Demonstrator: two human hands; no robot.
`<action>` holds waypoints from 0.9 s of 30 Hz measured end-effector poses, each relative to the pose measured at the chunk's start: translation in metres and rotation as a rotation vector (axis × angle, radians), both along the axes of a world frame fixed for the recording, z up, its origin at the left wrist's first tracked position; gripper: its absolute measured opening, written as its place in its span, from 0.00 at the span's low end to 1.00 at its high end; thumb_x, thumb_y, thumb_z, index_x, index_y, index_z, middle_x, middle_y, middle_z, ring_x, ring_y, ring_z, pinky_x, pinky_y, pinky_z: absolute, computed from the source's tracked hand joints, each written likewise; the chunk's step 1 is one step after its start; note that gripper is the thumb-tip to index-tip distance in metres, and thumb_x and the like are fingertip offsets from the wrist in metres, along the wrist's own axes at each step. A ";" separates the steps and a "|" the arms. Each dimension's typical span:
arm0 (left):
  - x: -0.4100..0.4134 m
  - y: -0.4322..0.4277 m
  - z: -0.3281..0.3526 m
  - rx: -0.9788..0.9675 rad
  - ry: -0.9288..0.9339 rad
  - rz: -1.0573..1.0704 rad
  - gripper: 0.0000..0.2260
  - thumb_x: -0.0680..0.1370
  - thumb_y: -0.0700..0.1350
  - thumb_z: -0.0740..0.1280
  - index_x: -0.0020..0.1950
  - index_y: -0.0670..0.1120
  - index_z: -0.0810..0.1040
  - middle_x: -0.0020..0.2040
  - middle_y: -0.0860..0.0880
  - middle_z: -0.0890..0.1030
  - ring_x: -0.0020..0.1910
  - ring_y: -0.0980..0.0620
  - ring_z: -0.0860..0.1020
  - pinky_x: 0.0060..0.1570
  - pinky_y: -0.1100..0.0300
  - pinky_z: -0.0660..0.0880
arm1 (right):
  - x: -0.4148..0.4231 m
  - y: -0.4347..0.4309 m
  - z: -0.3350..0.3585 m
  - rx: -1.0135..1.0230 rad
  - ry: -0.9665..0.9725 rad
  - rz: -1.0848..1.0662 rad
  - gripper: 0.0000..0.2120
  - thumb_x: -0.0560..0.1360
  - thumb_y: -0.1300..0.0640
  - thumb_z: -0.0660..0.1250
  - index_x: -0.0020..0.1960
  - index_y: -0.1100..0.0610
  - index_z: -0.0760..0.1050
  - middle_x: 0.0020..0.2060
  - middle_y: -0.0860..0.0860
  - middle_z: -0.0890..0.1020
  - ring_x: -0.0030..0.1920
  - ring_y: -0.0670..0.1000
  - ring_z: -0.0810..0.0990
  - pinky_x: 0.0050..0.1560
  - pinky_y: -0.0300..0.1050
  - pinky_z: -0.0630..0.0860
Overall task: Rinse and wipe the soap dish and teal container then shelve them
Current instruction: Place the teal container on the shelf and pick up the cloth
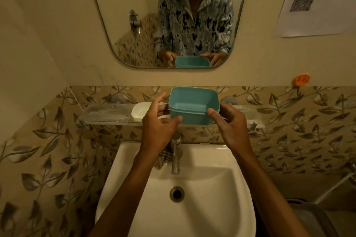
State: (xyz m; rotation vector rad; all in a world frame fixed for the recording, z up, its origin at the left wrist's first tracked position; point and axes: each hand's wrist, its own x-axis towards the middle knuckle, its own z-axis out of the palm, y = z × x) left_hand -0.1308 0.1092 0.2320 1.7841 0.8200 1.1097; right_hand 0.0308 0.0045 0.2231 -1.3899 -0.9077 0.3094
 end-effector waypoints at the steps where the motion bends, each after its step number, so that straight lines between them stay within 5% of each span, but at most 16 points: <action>1: 0.004 0.005 0.003 0.045 0.031 0.008 0.32 0.68 0.41 0.75 0.69 0.55 0.68 0.54 0.56 0.78 0.53 0.62 0.78 0.41 0.74 0.76 | 0.003 0.005 0.003 -0.001 -0.010 0.001 0.16 0.75 0.57 0.69 0.62 0.57 0.78 0.52 0.51 0.84 0.51 0.46 0.83 0.42 0.35 0.79; 5: 0.016 0.018 0.009 0.174 0.143 0.047 0.29 0.69 0.41 0.75 0.68 0.49 0.71 0.57 0.53 0.80 0.52 0.59 0.78 0.40 0.75 0.75 | 0.015 0.019 0.009 -0.035 -0.042 0.006 0.17 0.75 0.57 0.69 0.63 0.59 0.77 0.52 0.51 0.84 0.50 0.42 0.82 0.44 0.34 0.79; 10: 0.028 0.022 0.004 0.252 0.319 0.095 0.26 0.68 0.43 0.74 0.66 0.47 0.74 0.56 0.46 0.80 0.53 0.49 0.78 0.50 0.53 0.79 | 0.024 0.027 0.002 -0.085 -0.082 0.014 0.17 0.76 0.58 0.68 0.64 0.61 0.75 0.54 0.54 0.83 0.51 0.44 0.82 0.43 0.33 0.79; 14: 0.033 0.021 -0.003 0.310 0.481 0.141 0.25 0.70 0.44 0.73 0.66 0.46 0.73 0.55 0.45 0.79 0.55 0.49 0.73 0.49 0.66 0.65 | 0.025 0.028 -0.006 -0.123 -0.100 0.029 0.18 0.77 0.58 0.67 0.66 0.61 0.74 0.56 0.56 0.83 0.52 0.48 0.82 0.43 0.32 0.79; 27: 0.033 0.015 -0.009 0.257 0.670 0.182 0.32 0.72 0.47 0.72 0.72 0.43 0.63 0.65 0.42 0.71 0.66 0.46 0.66 0.65 0.54 0.66 | 0.020 0.028 -0.017 -0.197 -0.170 0.018 0.17 0.77 0.56 0.67 0.65 0.57 0.75 0.54 0.52 0.84 0.50 0.44 0.82 0.44 0.29 0.77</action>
